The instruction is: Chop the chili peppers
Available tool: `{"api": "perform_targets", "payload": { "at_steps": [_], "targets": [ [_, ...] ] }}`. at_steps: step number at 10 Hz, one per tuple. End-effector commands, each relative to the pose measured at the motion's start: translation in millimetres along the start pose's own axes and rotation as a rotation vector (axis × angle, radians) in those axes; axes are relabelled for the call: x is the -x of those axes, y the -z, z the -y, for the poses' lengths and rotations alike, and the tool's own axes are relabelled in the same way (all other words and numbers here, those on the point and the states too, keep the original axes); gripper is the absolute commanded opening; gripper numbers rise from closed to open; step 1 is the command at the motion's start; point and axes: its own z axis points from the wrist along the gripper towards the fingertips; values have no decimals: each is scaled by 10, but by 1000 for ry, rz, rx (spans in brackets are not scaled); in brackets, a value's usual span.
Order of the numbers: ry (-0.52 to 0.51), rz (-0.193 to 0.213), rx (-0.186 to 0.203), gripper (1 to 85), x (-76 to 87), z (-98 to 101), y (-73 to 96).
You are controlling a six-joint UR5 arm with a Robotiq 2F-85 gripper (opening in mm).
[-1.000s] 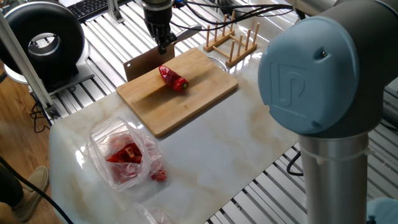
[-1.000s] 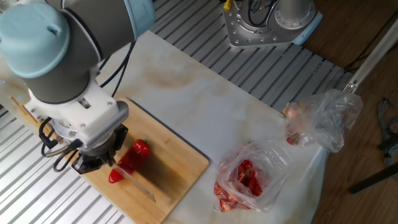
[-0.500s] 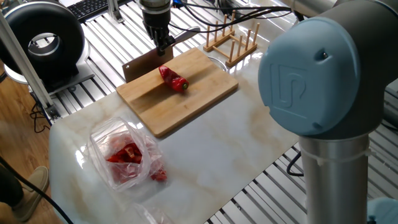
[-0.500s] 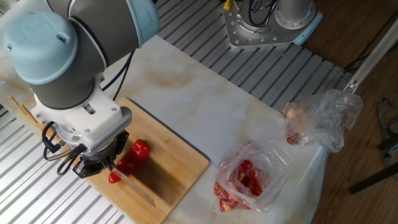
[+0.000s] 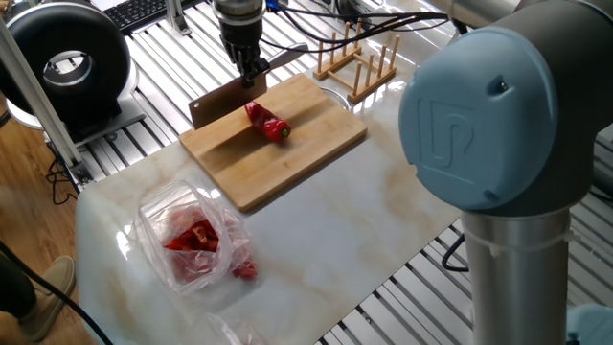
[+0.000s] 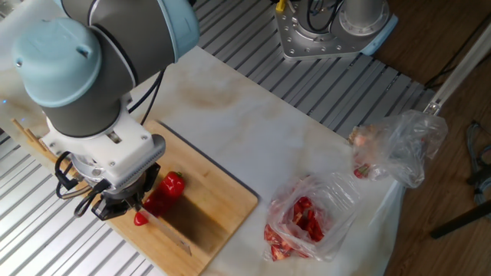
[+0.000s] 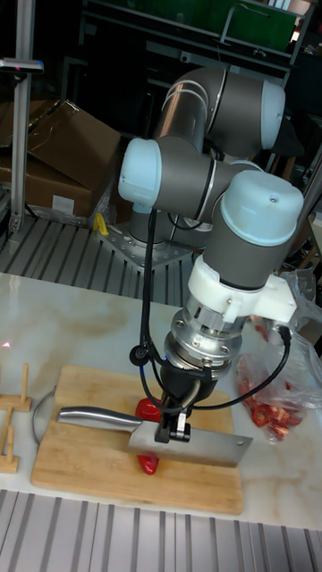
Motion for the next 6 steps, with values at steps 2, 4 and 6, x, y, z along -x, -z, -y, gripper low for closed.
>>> {"api": "perform_targets", "payload": {
  "at_steps": [2, 4, 6],
  "targets": [
    [-9, 8, 2, 13, -3, -43, -69],
    [-9, 12, 5, 13, -16, -61, -84],
    [-10, 11, 11, 13, -22, -76, -57]
  ]
}}
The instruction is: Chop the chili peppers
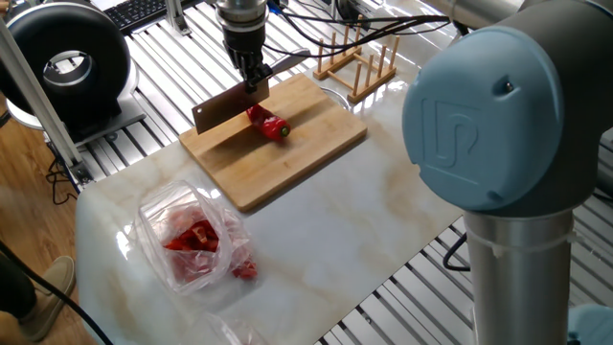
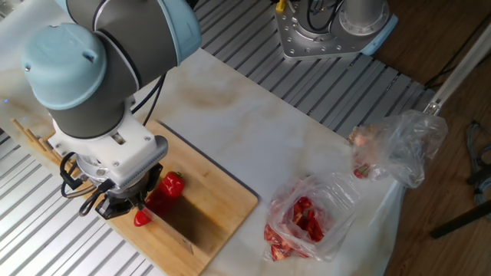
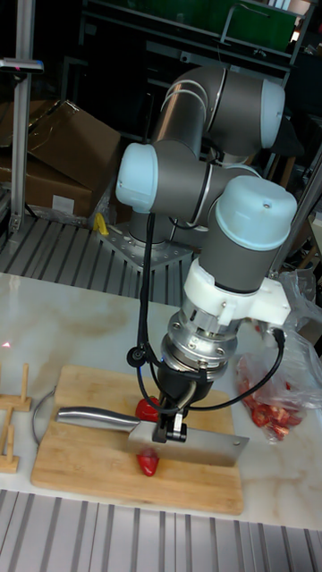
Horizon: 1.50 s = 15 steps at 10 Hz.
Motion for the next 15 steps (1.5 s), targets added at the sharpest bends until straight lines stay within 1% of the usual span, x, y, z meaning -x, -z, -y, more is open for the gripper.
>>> {"api": "perform_targets", "payload": {
  "at_steps": [1, 5, 10, 15],
  "targets": [
    [-8, 11, 2, 13, 5, -10, 9],
    [-9, 9, -7, 13, -38, -1, -30],
    [-13, 13, -13, 13, -33, 13, -34],
    [-19, 13, -24, 13, -34, 26, -77]
  ]
}}
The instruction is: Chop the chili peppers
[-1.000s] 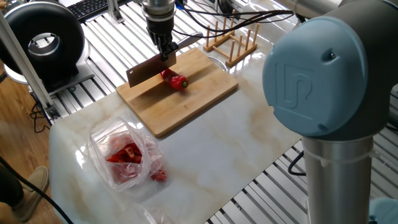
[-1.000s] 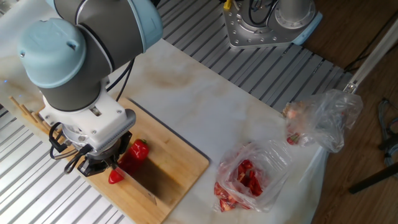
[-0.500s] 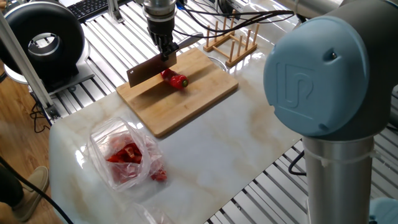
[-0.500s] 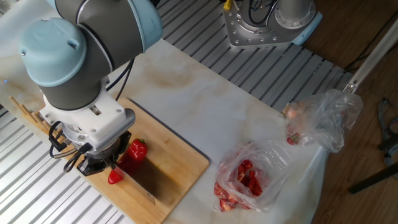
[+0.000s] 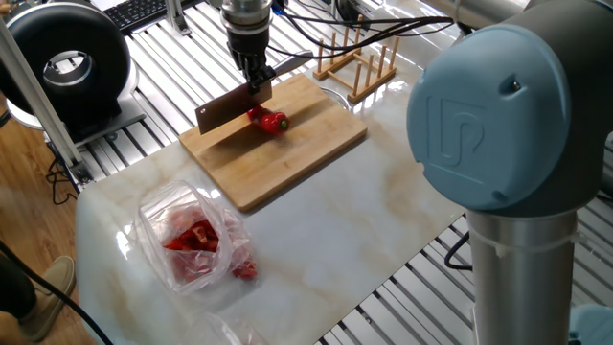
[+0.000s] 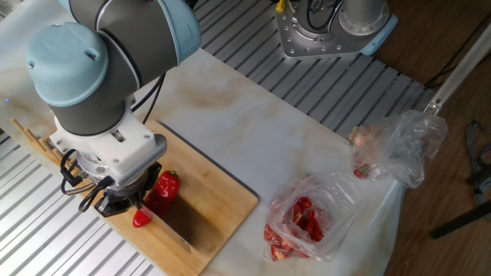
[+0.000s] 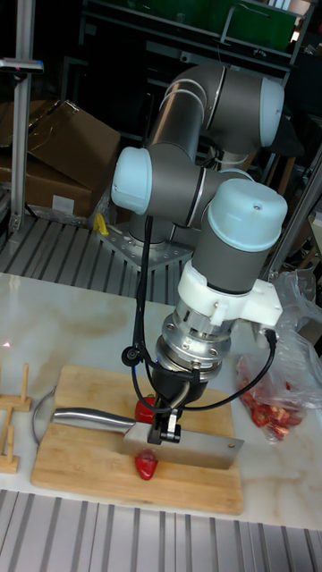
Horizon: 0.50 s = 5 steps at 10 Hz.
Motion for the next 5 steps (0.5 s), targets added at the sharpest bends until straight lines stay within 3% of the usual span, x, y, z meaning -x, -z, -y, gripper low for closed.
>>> {"api": "perform_targets", "payload": {
  "at_steps": [1, 5],
  "targets": [
    [-12, 13, -9, 13, 16, 17, -5],
    [-18, 12, -15, 13, -31, 16, -30]
  ]
}}
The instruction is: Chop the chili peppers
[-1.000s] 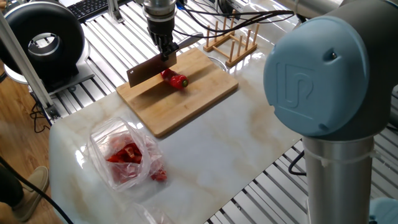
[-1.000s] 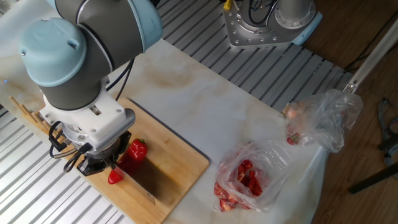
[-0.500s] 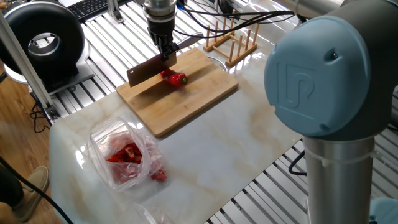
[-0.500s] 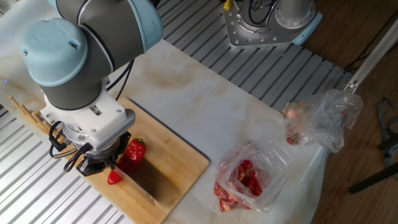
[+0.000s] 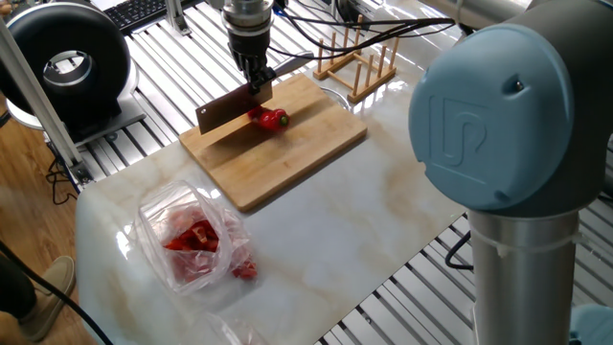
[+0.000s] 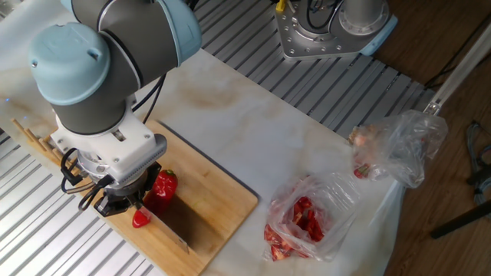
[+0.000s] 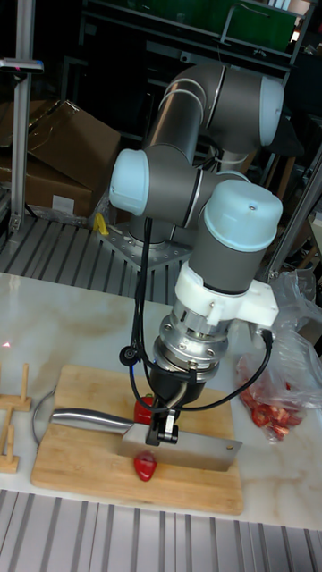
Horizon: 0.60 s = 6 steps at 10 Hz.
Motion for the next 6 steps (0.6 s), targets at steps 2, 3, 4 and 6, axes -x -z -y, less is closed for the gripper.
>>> {"api": "perform_targets", "payload": {
  "at_steps": [2, 3, 4, 6],
  "targets": [
    [-16, 13, -6, 13, 5, 11, 1],
    [-19, 14, -8, 13, 9, 16, 6],
    [-21, 14, -9, 13, 14, 19, 6],
    [-21, 15, -11, 13, 26, 21, 4]
  ]
}}
